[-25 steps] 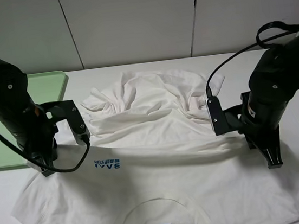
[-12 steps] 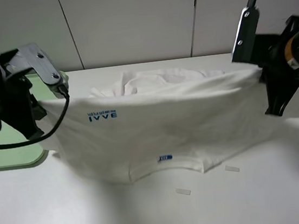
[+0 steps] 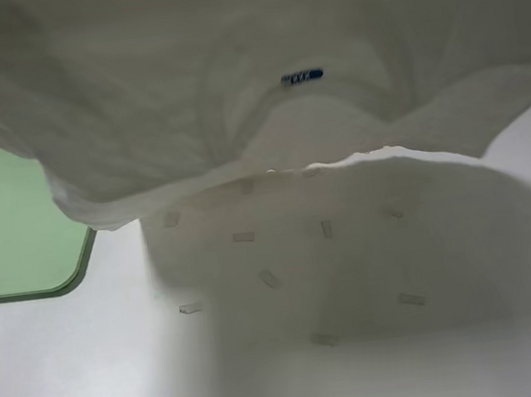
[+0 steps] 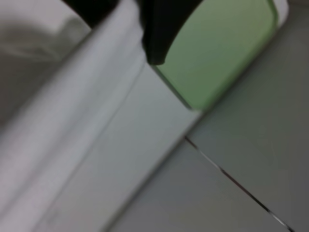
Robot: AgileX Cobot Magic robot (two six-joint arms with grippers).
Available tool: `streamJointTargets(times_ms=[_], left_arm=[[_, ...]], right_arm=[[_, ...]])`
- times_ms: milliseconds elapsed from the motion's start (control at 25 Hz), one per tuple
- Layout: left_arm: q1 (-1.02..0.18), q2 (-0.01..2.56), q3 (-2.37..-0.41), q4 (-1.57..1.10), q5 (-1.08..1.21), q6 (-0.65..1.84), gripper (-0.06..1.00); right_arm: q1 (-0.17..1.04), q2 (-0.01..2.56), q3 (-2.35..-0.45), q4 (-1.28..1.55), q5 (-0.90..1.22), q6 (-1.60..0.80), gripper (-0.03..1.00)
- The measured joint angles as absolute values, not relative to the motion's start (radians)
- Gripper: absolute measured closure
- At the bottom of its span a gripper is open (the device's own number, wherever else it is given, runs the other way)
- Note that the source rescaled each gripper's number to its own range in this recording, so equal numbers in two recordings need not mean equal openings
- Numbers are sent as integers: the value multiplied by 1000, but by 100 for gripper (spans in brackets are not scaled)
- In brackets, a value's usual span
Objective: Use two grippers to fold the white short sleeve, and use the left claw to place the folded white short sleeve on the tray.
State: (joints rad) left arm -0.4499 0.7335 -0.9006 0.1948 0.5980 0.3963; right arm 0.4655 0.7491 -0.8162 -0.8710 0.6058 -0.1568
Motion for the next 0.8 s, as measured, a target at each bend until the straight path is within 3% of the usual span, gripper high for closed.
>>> streamJointTargets(times_ms=[160,320,560,800], left_arm=[[-451,671,-1117,140,684,424,94],[-451,725,-1236,165,737,469,94],[-450,970,-1158,349,831,483,94],[-450,1266,-1044,520,776,465,94]], right_arm=[[468,647,-1009,-795,620,-451,97],[468,736,-1151,-770,651,-522,97],[468,1024,-1180,-796,697,-499,97],[448,1419,-1180,-847,685,-455,97]])
